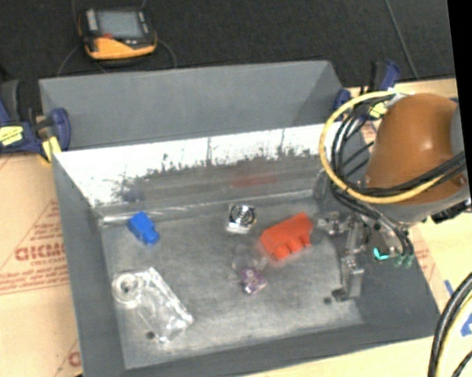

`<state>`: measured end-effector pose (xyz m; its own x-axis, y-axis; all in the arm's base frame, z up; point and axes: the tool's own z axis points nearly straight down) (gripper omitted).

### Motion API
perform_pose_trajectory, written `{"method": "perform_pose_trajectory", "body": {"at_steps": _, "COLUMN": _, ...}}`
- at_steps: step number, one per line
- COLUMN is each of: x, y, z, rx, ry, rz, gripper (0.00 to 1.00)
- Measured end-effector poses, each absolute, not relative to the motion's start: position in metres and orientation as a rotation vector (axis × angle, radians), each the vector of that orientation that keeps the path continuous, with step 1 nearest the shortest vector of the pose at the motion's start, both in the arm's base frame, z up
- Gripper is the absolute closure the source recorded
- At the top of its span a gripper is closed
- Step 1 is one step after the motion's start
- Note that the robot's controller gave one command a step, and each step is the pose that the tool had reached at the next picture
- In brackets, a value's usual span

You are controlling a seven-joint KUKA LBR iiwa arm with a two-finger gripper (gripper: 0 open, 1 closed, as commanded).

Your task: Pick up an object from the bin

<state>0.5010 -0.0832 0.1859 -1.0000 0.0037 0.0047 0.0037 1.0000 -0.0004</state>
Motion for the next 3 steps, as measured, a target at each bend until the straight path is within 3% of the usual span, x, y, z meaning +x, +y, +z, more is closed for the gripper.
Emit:
{"method": "perform_pose_trajectory", "body": {"at_steps": 1, "x": 0.559, "y": -0.102, "z": 0.225, "rx": 0.421, "ry": -3.122, "rz": 0.005, "gripper": 0.0}}
{"method": "perform_pose_trajectory", "body": {"at_steps": 2, "x": 0.623, "y": -0.061, "z": 0.084, "rx": 1.257, "ry": -2.887, "rz": 0.004, "gripper": 0.0}}
{"method": "perform_pose_trajectory", "body": {"at_steps": 3, "x": 0.624, "y": -0.061, "z": 0.087, "rx": 1.253, "ry": -2.891, "rz": 0.005, "gripper": 1.0}}
